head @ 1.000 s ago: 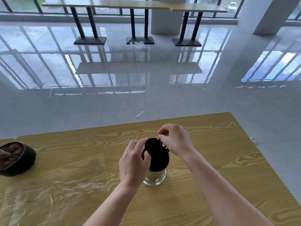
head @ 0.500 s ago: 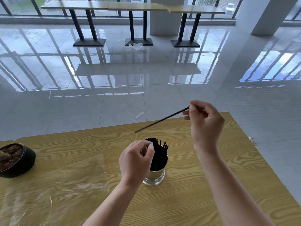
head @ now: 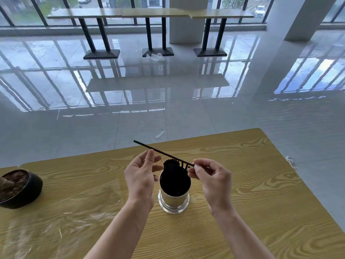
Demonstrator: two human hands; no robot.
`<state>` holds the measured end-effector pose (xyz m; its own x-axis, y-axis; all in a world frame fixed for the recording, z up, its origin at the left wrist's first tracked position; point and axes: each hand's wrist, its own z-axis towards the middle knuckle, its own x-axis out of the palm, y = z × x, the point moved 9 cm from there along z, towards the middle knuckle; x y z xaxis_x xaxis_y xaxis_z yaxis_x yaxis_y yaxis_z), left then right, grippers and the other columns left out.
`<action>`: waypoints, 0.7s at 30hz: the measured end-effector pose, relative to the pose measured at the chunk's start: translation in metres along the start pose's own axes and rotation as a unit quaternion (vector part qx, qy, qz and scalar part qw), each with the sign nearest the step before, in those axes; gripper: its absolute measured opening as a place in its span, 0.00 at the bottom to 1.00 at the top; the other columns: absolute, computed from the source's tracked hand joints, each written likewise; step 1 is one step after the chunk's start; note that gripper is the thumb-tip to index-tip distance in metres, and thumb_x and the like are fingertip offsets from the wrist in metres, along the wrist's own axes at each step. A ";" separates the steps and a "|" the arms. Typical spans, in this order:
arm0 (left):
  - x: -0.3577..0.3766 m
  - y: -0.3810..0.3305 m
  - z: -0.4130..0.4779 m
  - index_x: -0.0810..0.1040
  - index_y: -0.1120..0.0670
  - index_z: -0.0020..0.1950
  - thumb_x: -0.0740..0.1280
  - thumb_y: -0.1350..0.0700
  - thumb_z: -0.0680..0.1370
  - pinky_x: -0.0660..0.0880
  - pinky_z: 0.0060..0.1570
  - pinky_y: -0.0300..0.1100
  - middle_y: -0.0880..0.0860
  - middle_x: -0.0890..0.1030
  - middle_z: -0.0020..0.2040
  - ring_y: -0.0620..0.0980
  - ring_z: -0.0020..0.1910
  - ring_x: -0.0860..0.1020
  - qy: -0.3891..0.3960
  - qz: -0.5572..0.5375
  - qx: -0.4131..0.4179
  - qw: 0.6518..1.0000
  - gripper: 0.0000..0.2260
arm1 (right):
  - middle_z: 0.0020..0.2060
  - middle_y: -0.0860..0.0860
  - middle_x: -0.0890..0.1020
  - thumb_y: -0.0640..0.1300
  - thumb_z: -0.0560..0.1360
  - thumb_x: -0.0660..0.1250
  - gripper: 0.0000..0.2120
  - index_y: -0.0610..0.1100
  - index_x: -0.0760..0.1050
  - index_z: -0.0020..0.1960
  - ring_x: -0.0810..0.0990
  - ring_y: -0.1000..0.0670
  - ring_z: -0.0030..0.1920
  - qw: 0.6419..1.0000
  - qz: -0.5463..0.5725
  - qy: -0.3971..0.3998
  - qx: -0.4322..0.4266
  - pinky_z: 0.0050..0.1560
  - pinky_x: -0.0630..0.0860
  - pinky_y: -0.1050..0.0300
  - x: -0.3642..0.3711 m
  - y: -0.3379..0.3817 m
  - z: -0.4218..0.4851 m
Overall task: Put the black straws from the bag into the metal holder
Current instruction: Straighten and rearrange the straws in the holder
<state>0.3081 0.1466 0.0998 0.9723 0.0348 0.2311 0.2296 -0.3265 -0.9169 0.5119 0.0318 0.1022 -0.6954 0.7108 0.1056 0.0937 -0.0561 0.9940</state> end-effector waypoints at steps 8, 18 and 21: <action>-0.010 0.022 0.006 0.75 0.56 0.47 0.74 0.49 0.74 0.71 0.23 0.41 0.50 0.76 0.30 0.47 0.25 0.75 -0.039 -0.023 -0.108 0.993 0.14 | 0.42 0.44 0.87 0.28 0.74 0.72 0.13 0.46 0.85 0.46 0.89 0.44 0.41 0.997 -0.021 0.039 -0.065 0.44 0.85 0.55 0.002 0.006 -0.010; -0.026 -0.008 0.008 0.82 0.57 0.47 0.69 0.57 0.79 0.74 0.24 0.40 0.53 0.83 0.36 0.50 0.33 0.82 -0.029 0.032 0.065 0.997 0.05 | 0.39 0.52 0.86 0.37 0.75 0.74 0.06 0.46 0.85 0.49 0.85 0.52 0.36 0.965 -0.218 0.107 -0.104 0.36 0.82 0.59 0.027 0.020 0.020; -0.021 -0.014 0.002 0.82 0.53 0.47 0.69 0.58 0.79 0.77 0.24 0.42 0.51 0.84 0.36 0.51 0.35 0.84 0.000 0.125 0.145 0.982 0.03 | 0.47 0.53 0.84 0.44 0.79 0.70 0.07 0.48 0.85 0.55 0.80 0.54 0.47 0.887 -0.419 0.125 -0.148 0.46 0.78 0.60 0.049 0.026 0.045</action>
<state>0.2842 0.1520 0.1077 0.9999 -0.0125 -0.0119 -0.0125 -0.0426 -0.9990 0.5123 0.0972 0.1315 -0.5725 0.4151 -0.7071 -0.6959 0.2100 0.6868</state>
